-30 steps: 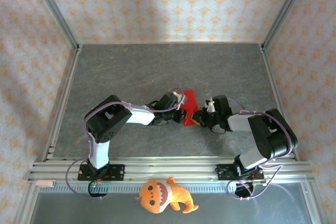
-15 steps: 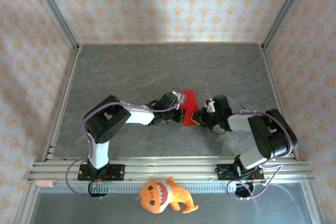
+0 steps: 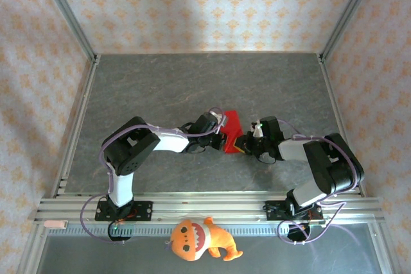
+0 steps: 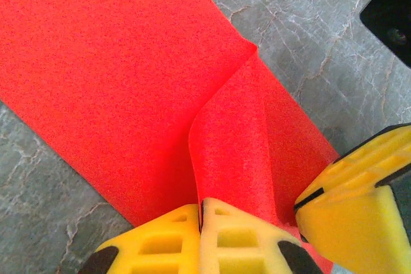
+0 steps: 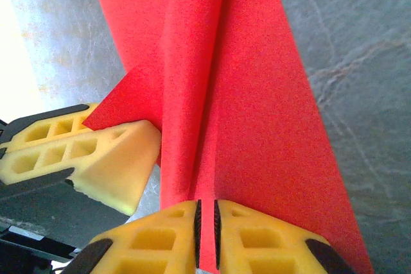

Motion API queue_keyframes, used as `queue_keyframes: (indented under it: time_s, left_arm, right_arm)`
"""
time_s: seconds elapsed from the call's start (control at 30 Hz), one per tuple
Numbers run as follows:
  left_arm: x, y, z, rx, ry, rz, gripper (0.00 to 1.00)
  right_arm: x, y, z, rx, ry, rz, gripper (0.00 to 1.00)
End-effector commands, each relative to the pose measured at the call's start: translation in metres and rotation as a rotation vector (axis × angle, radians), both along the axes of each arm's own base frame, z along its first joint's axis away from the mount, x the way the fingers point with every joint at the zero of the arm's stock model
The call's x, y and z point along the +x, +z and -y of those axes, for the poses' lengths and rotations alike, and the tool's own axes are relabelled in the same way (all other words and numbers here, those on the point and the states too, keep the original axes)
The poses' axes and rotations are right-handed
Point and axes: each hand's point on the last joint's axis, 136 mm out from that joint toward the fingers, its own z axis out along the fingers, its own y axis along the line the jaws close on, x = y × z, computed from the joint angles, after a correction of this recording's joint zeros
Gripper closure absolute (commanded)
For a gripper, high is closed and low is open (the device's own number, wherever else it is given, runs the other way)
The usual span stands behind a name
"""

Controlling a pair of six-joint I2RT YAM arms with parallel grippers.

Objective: Fold a paper plane with a square sheet of paper (pick it up from the middle)

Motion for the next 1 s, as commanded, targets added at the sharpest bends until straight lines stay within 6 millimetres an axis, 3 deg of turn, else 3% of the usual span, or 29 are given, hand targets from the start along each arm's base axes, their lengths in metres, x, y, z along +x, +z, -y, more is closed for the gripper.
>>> queue_keyframes:
  time_s: [0.0,0.3,0.5,0.73,0.97]
  left_arm:
    - [0.0,-0.01,-0.005,0.036,-0.002,-0.007,0.97]
    - [-0.003,-0.023,-0.007,0.053,-0.002,-0.031,0.97]
    - [-0.005,-0.025,-0.007,0.054,-0.006,-0.039,0.97]
    - [-0.006,-0.027,-0.008,0.055,-0.007,-0.043,0.97]
    - [-0.006,-0.026,-0.007,0.056,-0.01,-0.042,0.97]
  right_arm:
    - [-0.006,-0.007,0.003,-0.021,-0.015,-0.043,0.83]
    - [0.011,0.024,-0.007,0.053,-0.031,0.024,0.84]
    - [0.031,0.043,-0.012,0.103,-0.077,0.052,0.95]
    - [0.048,0.04,-0.018,0.11,-0.095,0.02,1.0]
    - [0.045,0.021,-0.018,0.059,-0.071,-0.037,1.0]
